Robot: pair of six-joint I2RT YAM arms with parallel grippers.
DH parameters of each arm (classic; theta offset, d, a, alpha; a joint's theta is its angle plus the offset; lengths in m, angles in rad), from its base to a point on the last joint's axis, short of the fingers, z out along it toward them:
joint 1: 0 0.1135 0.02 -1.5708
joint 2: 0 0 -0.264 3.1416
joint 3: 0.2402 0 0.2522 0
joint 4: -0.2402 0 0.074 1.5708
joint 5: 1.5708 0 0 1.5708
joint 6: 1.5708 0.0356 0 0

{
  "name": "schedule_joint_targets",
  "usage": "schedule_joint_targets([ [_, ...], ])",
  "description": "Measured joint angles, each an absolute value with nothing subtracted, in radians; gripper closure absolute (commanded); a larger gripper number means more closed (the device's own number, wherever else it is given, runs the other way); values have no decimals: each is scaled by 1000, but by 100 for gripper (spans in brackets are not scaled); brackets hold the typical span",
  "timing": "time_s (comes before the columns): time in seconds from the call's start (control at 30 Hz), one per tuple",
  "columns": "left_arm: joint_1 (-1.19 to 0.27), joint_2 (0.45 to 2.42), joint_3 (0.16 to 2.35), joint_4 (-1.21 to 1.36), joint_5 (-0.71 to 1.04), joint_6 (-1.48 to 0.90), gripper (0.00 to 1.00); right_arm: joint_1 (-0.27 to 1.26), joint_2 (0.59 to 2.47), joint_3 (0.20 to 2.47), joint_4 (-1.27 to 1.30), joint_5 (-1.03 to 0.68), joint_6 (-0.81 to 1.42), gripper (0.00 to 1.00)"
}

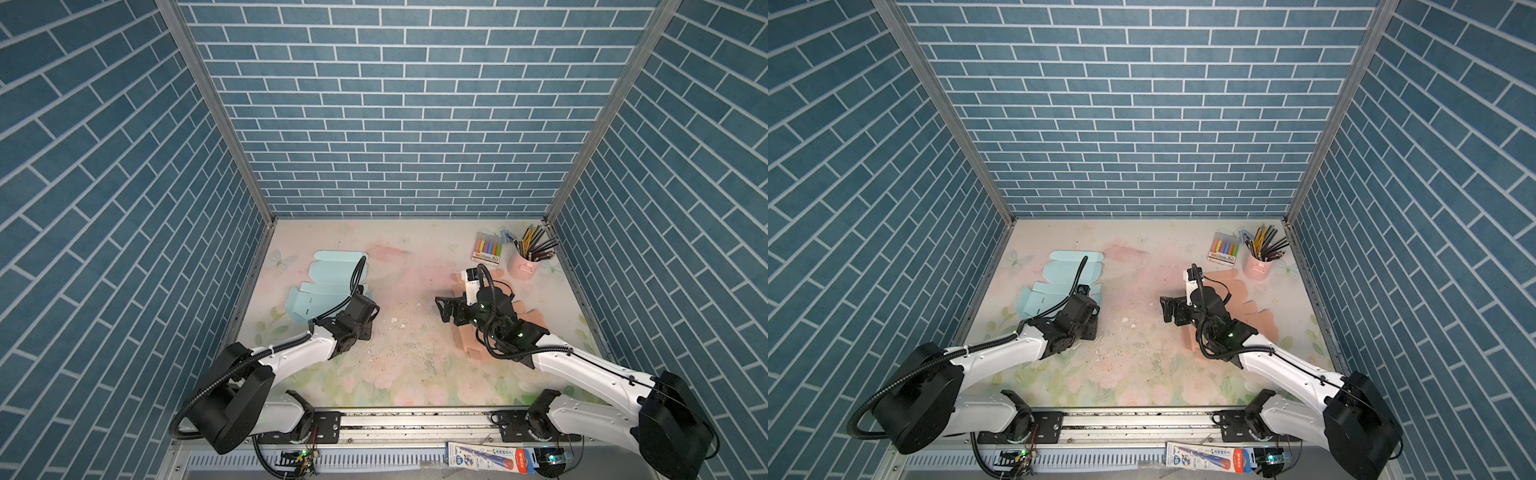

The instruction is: Fold the paper box

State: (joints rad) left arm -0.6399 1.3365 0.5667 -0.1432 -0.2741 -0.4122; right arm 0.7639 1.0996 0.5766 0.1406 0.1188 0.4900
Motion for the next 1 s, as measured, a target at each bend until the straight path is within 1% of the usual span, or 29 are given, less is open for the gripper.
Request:
schedule_joint_targets([
  [0.23,-655,1361,583,-179,-309,-426,66,764,1061,558,143,133,483,2],
  [0.57,-682,1445,632,-230,-381,-456,76,764,980,516,165,142,466,5],
  [0.87,-748,1461,696,-301,-441,-485,90,764,965,515,166,162,463,6],
  [1.0,-789,1477,736,-345,-464,-495,95,764,960,514,165,165,455,6],
])
